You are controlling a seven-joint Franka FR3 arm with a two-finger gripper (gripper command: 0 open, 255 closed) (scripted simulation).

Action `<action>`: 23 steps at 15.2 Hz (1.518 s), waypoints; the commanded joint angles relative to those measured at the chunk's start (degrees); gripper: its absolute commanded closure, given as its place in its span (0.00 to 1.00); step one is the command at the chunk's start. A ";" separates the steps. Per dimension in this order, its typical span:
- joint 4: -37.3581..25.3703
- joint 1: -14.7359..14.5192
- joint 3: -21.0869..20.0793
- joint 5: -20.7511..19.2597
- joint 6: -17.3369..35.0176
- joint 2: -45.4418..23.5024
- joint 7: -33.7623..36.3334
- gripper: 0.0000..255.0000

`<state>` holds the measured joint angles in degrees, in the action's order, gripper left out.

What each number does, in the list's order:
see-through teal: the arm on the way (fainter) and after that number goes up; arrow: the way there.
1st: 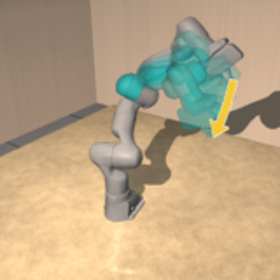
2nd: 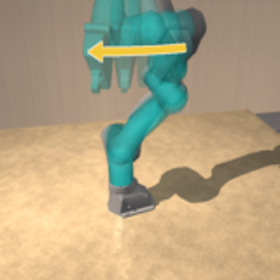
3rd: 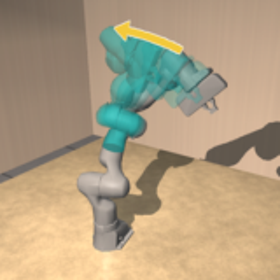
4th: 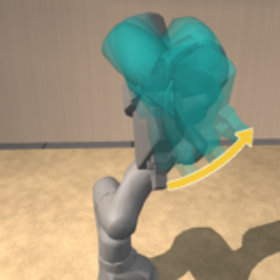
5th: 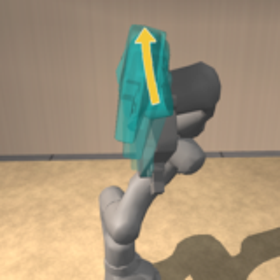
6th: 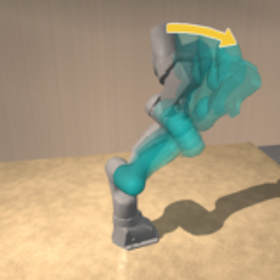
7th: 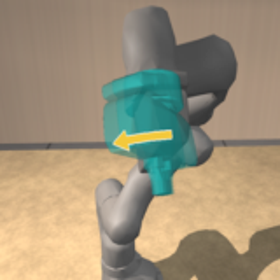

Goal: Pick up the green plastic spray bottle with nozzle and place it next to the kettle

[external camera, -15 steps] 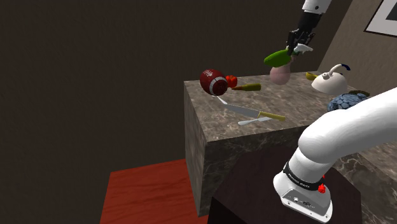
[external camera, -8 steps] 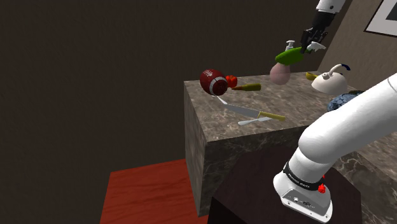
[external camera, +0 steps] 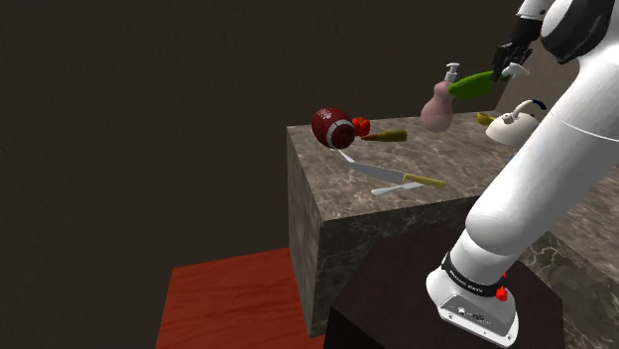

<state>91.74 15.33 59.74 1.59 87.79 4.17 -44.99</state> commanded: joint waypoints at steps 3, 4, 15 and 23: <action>-7.48 5.99 4.90 11.30 -2.09 -13.15 -10.68 1.00; -6.36 5.77 4.63 10.81 -1.15 -12.63 -10.44 1.00; 4.30 3.12 4.42 8.11 8.23 -9.47 -9.34 1.00; 10.53 2.73 4.23 8.18 14.39 -9.34 -9.81 1.00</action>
<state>101.63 18.07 64.06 9.51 101.38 -4.92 -54.69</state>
